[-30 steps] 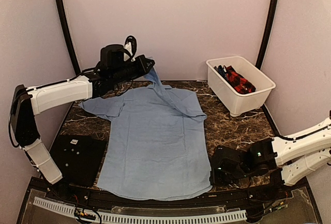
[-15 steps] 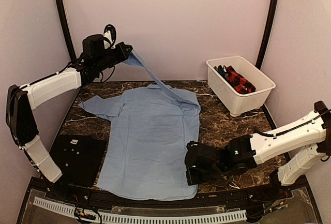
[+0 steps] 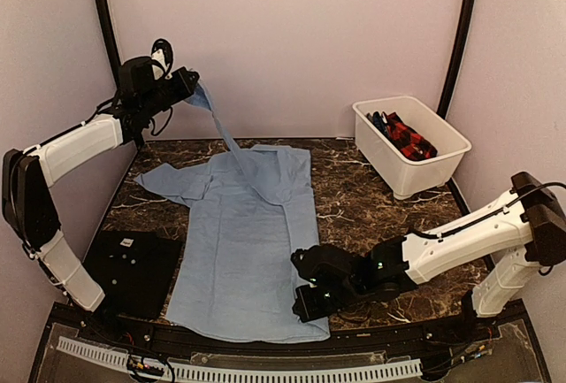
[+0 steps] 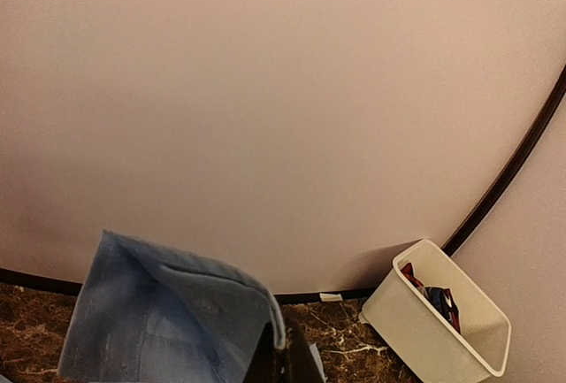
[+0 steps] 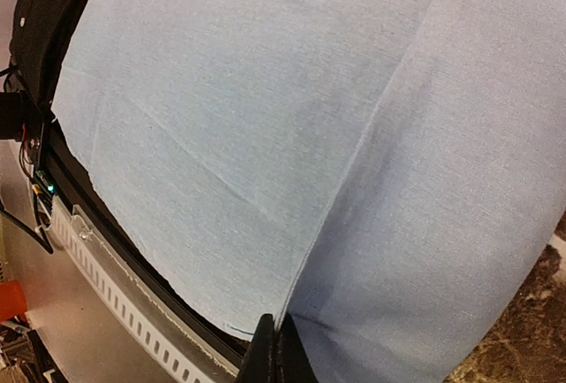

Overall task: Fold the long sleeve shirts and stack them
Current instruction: Fold the flattened shirt at the center of the board.

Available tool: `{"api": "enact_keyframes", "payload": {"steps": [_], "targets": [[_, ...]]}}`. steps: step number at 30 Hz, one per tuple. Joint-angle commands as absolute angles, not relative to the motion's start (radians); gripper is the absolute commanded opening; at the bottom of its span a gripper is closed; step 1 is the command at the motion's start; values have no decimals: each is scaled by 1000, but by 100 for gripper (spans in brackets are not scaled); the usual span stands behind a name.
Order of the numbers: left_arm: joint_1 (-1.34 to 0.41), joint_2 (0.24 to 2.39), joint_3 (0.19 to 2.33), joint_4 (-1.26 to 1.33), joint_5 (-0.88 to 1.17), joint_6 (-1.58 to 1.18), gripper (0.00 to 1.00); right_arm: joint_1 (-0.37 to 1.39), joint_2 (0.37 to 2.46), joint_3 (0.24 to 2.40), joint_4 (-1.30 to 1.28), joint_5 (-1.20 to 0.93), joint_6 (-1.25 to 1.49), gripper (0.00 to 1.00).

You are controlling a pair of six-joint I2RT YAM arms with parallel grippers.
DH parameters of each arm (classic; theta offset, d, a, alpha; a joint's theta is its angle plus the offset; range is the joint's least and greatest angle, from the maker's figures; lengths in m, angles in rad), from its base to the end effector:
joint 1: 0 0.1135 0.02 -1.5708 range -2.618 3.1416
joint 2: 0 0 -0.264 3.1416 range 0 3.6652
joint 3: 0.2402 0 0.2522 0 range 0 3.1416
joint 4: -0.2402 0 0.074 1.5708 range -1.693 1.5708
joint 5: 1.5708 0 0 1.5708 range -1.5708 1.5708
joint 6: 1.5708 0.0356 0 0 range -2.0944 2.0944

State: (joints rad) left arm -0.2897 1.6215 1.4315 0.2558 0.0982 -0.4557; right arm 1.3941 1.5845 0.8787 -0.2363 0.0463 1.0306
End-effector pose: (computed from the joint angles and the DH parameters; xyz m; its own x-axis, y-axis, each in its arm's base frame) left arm 0.3770 -0.1160 0.3970 -0.1098 -0.4243 -0.8988 0.3672 0.8230 -0.4333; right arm 0.0567 0.3082 0.1756 -0.9124 -0.2359 -0.3346 -0.3814 0.7869 0.4851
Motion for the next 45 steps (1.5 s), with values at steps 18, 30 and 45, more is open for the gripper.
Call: {"api": "enact_keyframes", "payload": {"steps": [18,30,45], "targets": [[-265,1595,1526,258,145,-406,0,1359,1711,957,-104,-118,954,0],[-265,1460,1219,342,177,-485,0,1354,1730,947,-76,-145,938,5],[-267,1274,914,388,390,-583,0,1151,1571,1061,-173,-4,824,49]]}}
